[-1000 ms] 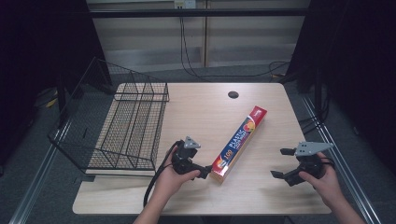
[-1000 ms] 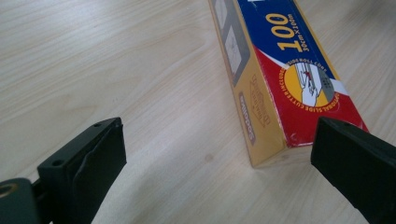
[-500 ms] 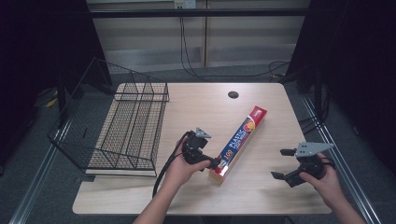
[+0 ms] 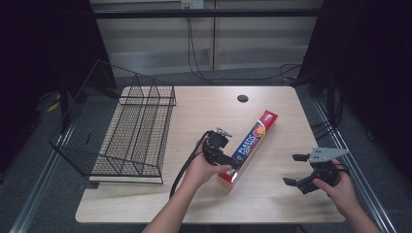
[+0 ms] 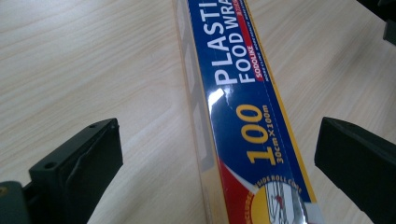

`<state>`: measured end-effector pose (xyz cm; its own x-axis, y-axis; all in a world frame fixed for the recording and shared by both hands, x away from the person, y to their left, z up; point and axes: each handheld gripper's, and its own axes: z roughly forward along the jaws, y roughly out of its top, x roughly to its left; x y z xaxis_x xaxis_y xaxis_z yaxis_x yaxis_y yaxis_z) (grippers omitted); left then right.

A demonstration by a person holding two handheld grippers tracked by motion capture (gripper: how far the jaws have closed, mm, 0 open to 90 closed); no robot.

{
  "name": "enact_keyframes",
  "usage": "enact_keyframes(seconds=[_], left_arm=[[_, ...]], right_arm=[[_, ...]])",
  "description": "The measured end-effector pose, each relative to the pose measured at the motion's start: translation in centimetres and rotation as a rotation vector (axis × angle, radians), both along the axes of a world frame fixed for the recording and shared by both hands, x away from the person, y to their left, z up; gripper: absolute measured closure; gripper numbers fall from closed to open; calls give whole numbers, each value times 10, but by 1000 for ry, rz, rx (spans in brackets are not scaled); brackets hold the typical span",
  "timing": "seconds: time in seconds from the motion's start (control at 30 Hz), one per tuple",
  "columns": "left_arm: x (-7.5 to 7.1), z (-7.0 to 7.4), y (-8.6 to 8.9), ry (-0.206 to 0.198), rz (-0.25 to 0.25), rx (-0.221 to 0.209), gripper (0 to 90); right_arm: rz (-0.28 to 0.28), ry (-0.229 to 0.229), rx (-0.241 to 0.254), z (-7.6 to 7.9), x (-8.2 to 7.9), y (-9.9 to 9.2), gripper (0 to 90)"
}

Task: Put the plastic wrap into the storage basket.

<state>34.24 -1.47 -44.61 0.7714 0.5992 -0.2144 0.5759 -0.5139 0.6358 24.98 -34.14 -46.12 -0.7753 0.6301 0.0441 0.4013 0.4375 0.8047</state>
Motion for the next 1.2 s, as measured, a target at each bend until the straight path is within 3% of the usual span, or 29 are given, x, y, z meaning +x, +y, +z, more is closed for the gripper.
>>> enact_keyframes(seconds=[0.17, 0.37, 0.47, 0.5, 0.57, 0.8, 0.9, 0.93, 1.2], left_arm=[[2, -5, -8, 8, -13, 37, 28], [5, -9, -18, 4, -2, 38, 52], [4, -12, -23, 0, -31, 75, 55], [3, -13, -25, -2, -25, 63, 56], [3, -14, -29, -8, -36, 86, 57], [6, -17, -40, -10, -29, 87, 90], [8, -17, -44, -34, -13, 83, 119], [9, -17, -44, -45, -11, 103, 136], [14, -19, -50, -2, -19, 109, 203]], right_arm=[[11, 7, -4, -1, 0, 1, 35], [10, 3, -1, -1, 0, 1, 35], [15, 4, -1, -1, 0, 1, 35], [12, 2, -4, -1, 0, 1, 35], [11, 2, 1, -1, 0, 1, 35], [10, -3, 4, 0, 0, 0, 36], [3, -2, 9, 0, 0, 0, 36], [0, -2, 7, 0, 0, 0, 36], [6, -1, 7, 0, 0, 0, 36]])
